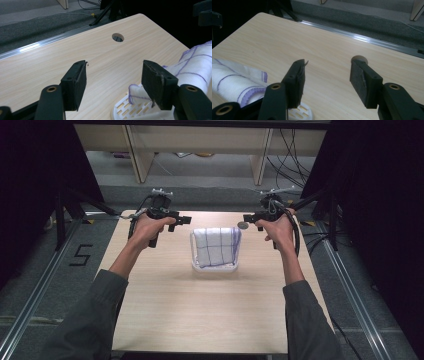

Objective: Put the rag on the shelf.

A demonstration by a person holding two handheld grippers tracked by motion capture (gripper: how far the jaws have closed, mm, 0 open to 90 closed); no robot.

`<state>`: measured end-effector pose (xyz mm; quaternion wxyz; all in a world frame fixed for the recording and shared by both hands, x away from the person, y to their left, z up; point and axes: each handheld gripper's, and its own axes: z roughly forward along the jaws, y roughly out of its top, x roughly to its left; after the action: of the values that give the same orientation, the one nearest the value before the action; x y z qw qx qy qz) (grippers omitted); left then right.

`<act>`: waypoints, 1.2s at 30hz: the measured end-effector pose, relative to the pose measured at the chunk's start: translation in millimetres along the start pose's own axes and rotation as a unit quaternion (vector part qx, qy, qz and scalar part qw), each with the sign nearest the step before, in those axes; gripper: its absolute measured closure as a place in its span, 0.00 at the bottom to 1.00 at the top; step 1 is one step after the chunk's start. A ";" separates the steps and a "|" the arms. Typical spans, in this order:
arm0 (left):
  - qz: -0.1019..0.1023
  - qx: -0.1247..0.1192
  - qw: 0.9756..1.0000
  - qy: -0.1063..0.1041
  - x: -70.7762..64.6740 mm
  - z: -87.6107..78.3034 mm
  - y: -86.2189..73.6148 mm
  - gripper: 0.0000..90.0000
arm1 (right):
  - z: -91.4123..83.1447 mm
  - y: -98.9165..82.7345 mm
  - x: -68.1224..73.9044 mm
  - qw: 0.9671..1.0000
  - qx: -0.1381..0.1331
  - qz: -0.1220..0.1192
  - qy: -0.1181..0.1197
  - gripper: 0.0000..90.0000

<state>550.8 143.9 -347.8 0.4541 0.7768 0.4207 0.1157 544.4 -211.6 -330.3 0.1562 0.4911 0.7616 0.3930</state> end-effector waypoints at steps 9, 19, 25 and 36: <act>0.002 -0.013 1.000 -0.018 -12.7 -23.1 -13.7 0.35 | -21.6 -9.7 7.7 1.000 -0.016 -0.020 0.008 0.48; 0.018 -0.012 1.000 -0.018 -31.9 -35.9 -39.1 0.32 | -40.4 -27.8 31.3 0.999 -0.027 -0.031 0.023 0.41; 0.027 -0.007 0.999 -0.027 -38.8 -39.4 -52.3 0.31 | -43.0 -42.7 42.0 0.999 -0.029 -0.037 0.026 0.38; 0.032 -0.020 0.998 -0.045 -53.4 -52.9 -76.3 0.29 | -43.7 -74.4 54.8 0.998 -0.033 -0.036 0.039 0.37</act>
<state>446.2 153.4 -368.6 0.4843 0.7851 0.3721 0.1032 444.9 -198.9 -350.1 0.1562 0.4424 0.7708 0.4311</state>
